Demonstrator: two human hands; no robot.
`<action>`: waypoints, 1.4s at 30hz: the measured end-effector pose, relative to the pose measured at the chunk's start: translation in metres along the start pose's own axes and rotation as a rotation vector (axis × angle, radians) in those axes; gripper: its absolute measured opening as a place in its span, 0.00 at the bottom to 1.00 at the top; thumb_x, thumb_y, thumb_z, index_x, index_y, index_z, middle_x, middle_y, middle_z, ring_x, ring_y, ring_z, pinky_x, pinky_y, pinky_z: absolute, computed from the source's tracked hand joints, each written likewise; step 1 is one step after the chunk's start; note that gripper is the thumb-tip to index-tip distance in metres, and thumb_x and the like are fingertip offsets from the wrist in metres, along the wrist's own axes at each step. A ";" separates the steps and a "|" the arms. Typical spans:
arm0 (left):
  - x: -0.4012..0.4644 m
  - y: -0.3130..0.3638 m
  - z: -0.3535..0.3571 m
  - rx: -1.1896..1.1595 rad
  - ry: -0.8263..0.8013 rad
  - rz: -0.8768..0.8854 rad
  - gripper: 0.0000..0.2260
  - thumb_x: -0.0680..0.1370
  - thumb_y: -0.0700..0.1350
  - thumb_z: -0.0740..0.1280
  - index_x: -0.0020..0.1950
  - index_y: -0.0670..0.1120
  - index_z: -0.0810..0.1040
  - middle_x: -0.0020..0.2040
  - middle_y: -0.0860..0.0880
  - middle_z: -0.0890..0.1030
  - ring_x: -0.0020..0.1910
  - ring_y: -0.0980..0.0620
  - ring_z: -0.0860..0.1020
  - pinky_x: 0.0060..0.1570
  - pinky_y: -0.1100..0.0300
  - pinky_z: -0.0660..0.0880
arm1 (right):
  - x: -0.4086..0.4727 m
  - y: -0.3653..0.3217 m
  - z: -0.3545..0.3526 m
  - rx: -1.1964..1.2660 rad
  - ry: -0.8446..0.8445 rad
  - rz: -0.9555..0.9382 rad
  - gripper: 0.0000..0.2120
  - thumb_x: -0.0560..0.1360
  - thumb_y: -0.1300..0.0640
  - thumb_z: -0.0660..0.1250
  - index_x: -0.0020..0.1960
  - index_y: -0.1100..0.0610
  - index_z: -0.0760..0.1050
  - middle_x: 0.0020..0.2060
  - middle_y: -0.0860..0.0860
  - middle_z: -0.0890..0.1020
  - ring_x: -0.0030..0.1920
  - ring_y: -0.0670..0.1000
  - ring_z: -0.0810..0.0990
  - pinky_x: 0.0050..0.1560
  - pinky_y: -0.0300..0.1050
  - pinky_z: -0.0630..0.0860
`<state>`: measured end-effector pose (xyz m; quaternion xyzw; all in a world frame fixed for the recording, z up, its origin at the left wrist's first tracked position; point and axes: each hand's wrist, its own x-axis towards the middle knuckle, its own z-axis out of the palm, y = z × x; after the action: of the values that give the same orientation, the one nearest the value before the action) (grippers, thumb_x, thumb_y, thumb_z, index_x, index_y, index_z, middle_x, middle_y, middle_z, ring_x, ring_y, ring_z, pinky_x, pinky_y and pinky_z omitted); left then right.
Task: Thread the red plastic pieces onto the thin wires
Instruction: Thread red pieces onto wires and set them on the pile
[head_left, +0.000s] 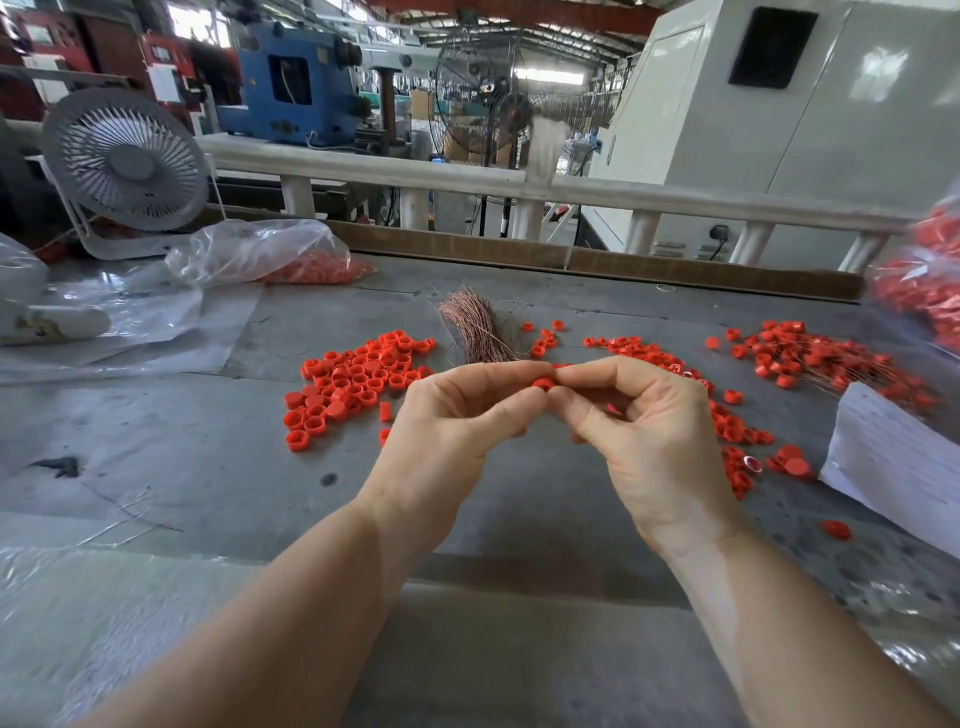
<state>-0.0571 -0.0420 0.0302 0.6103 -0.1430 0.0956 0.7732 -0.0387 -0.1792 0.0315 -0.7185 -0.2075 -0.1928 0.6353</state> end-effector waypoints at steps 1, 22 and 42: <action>0.000 -0.001 0.000 -0.035 -0.008 -0.027 0.08 0.64 0.44 0.71 0.42 0.48 0.85 0.40 0.51 0.85 0.39 0.59 0.79 0.40 0.69 0.75 | 0.000 0.000 0.000 -0.004 0.001 -0.009 0.06 0.62 0.48 0.74 0.40 0.43 0.82 0.32 0.44 0.83 0.34 0.42 0.79 0.40 0.42 0.74; 0.003 -0.005 -0.001 -0.158 0.006 -0.134 0.08 0.77 0.32 0.60 0.46 0.42 0.76 0.33 0.50 0.81 0.31 0.56 0.79 0.35 0.66 0.77 | -0.001 -0.007 -0.001 -0.070 0.029 0.015 0.06 0.67 0.52 0.67 0.37 0.52 0.81 0.27 0.45 0.79 0.28 0.44 0.69 0.32 0.41 0.68; 0.001 -0.007 0.001 0.123 0.016 0.013 0.08 0.69 0.31 0.71 0.44 0.41 0.81 0.31 0.51 0.82 0.31 0.58 0.78 0.35 0.68 0.75 | -0.003 -0.005 -0.002 -0.135 0.019 -0.049 0.09 0.70 0.66 0.72 0.40 0.51 0.80 0.35 0.49 0.83 0.37 0.48 0.80 0.38 0.46 0.75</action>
<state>-0.0543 -0.0450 0.0245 0.6548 -0.1346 0.1140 0.7349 -0.0441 -0.1805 0.0344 -0.7527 -0.2054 -0.2285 0.5822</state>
